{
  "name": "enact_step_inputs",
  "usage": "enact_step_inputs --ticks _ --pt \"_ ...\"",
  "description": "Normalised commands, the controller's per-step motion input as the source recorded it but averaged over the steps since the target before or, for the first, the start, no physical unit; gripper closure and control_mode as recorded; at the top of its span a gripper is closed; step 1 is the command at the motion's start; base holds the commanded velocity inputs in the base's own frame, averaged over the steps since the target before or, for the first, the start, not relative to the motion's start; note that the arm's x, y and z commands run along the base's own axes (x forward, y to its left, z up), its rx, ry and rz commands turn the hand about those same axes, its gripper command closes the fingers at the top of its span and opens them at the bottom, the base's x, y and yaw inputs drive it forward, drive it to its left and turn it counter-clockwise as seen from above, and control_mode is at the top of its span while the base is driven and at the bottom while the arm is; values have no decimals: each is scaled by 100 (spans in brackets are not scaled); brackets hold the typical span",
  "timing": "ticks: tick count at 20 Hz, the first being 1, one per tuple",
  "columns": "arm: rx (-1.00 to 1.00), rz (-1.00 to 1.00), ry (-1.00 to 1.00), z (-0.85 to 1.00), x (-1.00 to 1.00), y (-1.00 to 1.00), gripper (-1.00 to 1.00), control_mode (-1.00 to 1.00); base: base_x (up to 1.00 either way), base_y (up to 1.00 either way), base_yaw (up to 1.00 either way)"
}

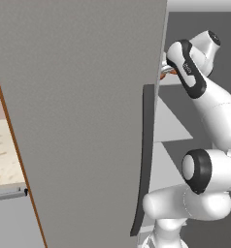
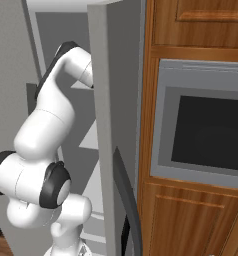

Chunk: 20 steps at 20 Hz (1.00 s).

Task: Take the carrot, peach, and bell pepper from the freezer and place them in the bowl on the counter.

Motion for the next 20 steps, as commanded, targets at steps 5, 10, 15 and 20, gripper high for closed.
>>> enact_step_inputs --ticks 5,10,15,20 --pt "0 0 0 -10 6 2 100 -100 0 0 0" --pt "0 0 0 1 -7 -5 100 -100 0 0 0" --pt "0 -10 0 10 -41 -16 100 -100 0 0 0" --pt "0 -16 0 15 -57 -19 100 -100 0 0 0"
